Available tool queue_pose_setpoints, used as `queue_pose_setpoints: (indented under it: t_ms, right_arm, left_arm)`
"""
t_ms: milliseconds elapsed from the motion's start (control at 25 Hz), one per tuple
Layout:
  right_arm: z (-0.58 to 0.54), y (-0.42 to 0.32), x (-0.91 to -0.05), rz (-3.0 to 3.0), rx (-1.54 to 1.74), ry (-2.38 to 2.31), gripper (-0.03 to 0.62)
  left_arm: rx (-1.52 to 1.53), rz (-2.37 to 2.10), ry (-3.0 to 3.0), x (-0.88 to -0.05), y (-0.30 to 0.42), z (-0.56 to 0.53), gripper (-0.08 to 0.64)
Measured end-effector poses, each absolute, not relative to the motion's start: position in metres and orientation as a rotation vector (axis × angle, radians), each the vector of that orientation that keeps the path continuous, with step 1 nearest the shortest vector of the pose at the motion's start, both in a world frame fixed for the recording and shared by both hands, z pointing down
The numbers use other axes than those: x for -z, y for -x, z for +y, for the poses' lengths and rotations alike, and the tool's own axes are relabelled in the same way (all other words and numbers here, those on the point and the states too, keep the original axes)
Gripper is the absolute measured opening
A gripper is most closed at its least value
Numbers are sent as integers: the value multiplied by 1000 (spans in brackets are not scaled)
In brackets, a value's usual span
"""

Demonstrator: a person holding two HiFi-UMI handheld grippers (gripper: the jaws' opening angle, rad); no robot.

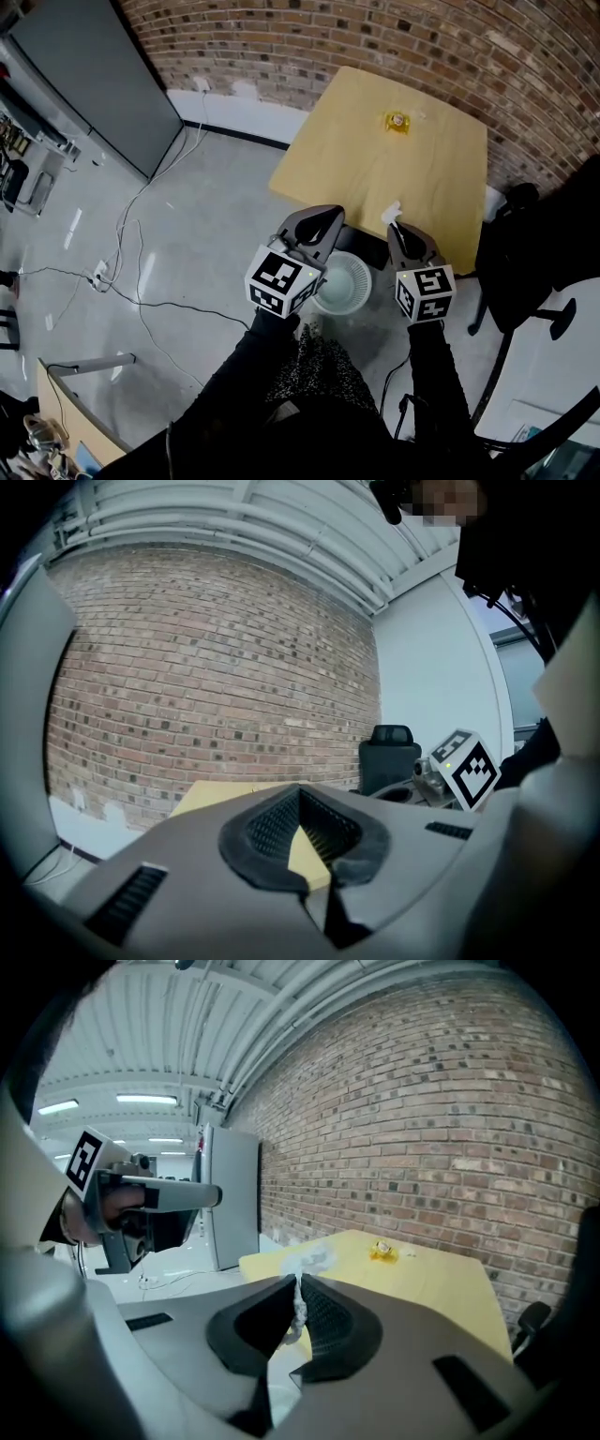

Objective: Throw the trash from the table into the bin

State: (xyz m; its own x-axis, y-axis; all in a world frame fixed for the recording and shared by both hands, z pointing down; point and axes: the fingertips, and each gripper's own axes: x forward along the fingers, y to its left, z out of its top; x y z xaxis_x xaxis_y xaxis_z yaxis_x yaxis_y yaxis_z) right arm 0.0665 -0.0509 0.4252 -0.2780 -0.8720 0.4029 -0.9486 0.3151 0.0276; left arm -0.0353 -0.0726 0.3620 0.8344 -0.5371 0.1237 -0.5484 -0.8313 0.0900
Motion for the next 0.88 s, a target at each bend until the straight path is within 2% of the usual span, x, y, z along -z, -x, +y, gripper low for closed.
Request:
queue_pose_setpoints:
  t_ms: [880]
  right_arm:
    - [10,-33,-570,-2202,-504,-1443,23]
  left_arm:
    - [-324,-853,-2812,-471,62,-26,0]
